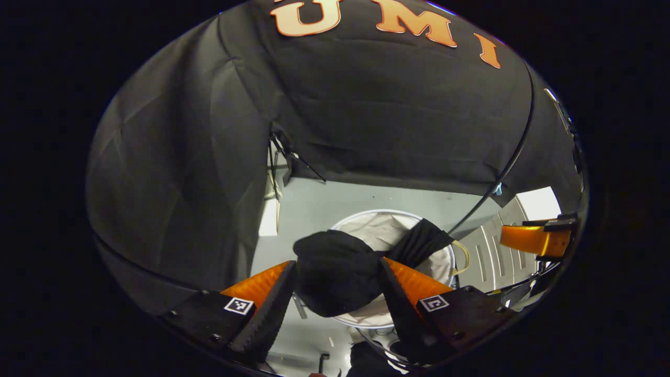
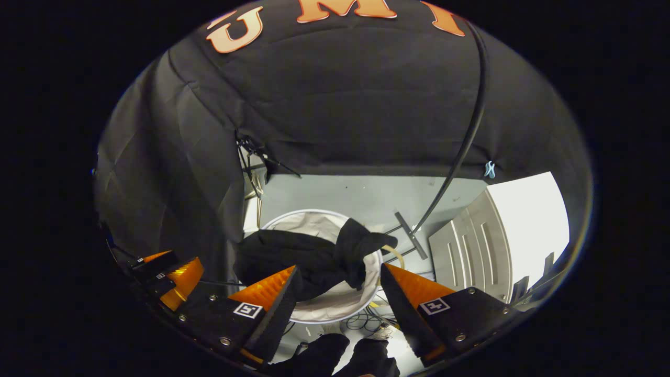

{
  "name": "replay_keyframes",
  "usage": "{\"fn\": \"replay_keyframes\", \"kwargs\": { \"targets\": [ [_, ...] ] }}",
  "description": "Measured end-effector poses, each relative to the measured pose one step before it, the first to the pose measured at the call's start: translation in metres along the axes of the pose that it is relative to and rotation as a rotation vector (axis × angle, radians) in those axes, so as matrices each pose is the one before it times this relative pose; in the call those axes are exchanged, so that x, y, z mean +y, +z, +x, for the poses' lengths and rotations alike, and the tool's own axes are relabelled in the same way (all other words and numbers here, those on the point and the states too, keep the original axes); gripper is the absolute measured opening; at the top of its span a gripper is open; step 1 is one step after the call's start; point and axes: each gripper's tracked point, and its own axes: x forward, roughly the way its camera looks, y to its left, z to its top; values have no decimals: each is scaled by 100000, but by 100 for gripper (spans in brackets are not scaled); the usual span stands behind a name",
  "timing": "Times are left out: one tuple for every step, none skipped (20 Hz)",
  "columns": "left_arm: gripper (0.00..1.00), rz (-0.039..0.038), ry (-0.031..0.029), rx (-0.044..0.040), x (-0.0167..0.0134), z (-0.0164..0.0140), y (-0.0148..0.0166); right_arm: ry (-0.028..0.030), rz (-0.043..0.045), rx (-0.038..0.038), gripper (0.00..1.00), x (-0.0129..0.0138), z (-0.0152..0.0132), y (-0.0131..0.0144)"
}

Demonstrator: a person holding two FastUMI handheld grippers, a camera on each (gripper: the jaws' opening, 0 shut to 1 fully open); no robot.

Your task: Grasp the clothes on the hanger with both hands and then place them into the laundry hamper below.

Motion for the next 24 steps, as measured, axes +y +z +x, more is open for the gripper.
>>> {"fn": "replay_keyframes", "kwargs": {
  "targets": [
    [99, 601, 525, -2679, 76, -1177, 837, -1074, 339, -2146, 94, -743, -1201, 725],
    [99, 125, -31, -3015, -69, -811, 919, -583, 737, -2993, 94, -500, -1220, 821],
    [99, -150, -46, -3295, -119, -776, 1331, -475, 819, -3232, 94, -545, -1339, 1048],
    [97, 68, -278, -2913, -58, -1049, 1443, -419, 690, -3367, 94, -835, -1550, 1016],
    [96, 341, -632, -2776, 86, -1490, 1275, -232, 293, -3053, 94, -791, -1363, 1129],
    [99, 410, -565, -3472, 6, -1398, 1510, 79, 212, -2846, 94, -776, -1348, 915],
    [96, 528, -301, -3229, 31, -1003, 1590, -156, 585, -2861, 94, -901, -1517, 1244],
    [99, 227, 231, -3446, 266, -1272, 1827, -102, 487, -3451, 94, -916, -1495, 1208],
    [99, -117, 628, -4373, 198, -1330, 2065, -637, -41, -3559, 94, -931, -1485, 1459],
    [99, -255, 1301, -5070, 417, -1081, 2106, -1122, -406, -3597, 94, -1115, -1209, 1380],
    [99, 262, 1891, -6403, 647, -1028, 2182, -2098, -1044, -3080, 94, -1190, -1178, 1379],
    [100, 466, 1701, -6454, 523, -735, 2261, -1958, -1271, -3267, 94, -1232, -1193, 1131],
    [98, -194, 1262, -5023, 540, -1070, 2342, -1587, -1038, -3441, 94, -1028, -1015, 1600],
    [100, -974, 632, -4332, 208, -918, 1852, -1007, 160, -3521, 94, -650, -1351, 1609],
    [98, -1889, 670, -4144, 44, -599, 1762, 244, -16, -3551, 94, -548, -1238, 1700],
    [100, -1931, 707, -3338, 74, -620, 1858, 798, 211, -3622, 94, -313, -1196, 1593],
    [100, -1093, 494, -2806, -38, -504, 1429, 137, 110, -3265, 94, -533, -1003, 1553],
    [100, -898, 60, -2751, 27, -266, 1326, -413, -444, -3165, 94, -809, -1052, 1390],
    [100, -764, -171, -2979, -467, -924, 2008, -829, -1261, -3541, 94, -822, -785, 1559],
    [100, -251, -472, -3460, -255, -705, 2025, -1015, -2039, -3590, 94, -722, -808, 1513],
    [100, 331, -186, -3988, 92, -969, 2060, -1118, -2490, -3257, 94, -835, -646, 1652],
    [98, 427, -90, -3810, -8, -650, 2030, -623, -1925, -3708, 94, -478, -932, 1565],
    [99, 183, -140, -3417, -40, -266, 1639, -40, -731, -3748, 94, -164, -790, 1724],
    [99, -438, -305, -3173, -166, -303, 1506, -12, -121, -3541, 94, -134, -1282, 1795]
  ]
}}
